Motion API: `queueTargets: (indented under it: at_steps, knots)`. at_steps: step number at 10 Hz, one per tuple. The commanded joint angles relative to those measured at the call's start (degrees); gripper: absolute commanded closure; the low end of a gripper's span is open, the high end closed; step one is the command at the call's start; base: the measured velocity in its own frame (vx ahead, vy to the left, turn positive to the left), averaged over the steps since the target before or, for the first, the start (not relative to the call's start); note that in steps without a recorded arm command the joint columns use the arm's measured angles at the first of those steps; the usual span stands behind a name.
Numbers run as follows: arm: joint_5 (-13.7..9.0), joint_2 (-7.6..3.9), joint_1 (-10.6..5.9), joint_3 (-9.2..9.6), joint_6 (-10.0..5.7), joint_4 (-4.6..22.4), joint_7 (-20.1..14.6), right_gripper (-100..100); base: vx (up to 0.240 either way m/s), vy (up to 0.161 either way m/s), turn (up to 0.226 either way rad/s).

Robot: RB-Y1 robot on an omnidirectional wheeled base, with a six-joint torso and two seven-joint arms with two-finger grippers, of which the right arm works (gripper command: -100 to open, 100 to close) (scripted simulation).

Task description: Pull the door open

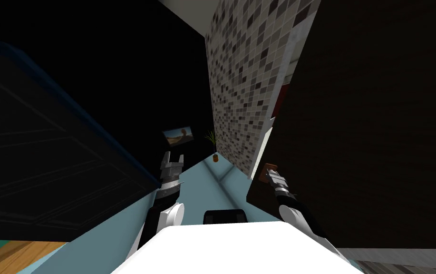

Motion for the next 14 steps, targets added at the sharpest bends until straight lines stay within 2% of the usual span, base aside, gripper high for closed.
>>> queueTargets:
  at_steps: [1,6,7,14]
  knots:
    - [0.38,-0.55,0.27,0.88,-0.27,-0.17,-0.60,100,-0.207,0.007,0.095]
    - [1.38,-2.28,0.59,3.34,-0.76,-0.99,-2.25,100,-0.228,-0.010,0.089]
    - [1.31,-2.23,0.45,3.09,-0.76,-0.70,-2.18,100,-0.097,-0.001,0.027]
    - [2.72,-5.78,0.77,6.15,-1.94,-0.72,-6.06,100,-0.228,-0.029,0.137]
